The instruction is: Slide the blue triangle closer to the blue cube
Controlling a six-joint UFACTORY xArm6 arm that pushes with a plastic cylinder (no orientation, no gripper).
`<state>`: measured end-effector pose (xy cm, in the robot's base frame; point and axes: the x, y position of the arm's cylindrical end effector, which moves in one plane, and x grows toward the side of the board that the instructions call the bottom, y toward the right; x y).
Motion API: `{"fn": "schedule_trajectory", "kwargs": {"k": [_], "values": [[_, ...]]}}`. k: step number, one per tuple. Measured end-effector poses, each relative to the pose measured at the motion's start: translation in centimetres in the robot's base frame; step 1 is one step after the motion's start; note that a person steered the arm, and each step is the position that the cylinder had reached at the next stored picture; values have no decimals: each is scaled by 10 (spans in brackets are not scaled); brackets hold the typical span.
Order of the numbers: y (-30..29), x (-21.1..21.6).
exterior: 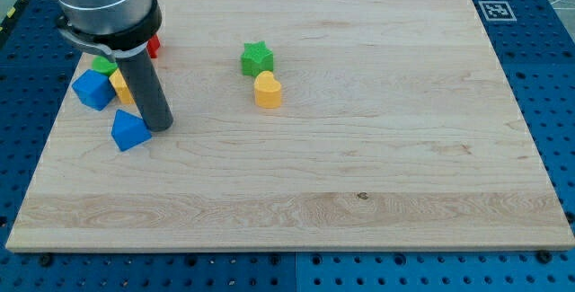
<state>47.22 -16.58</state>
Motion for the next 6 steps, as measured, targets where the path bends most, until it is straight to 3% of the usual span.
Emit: {"fn": "schedule_trajectory", "kwargs": {"k": [1, 2, 4, 6], "values": [[16, 0], [23, 46], [-12, 65], [-25, 2]]}}
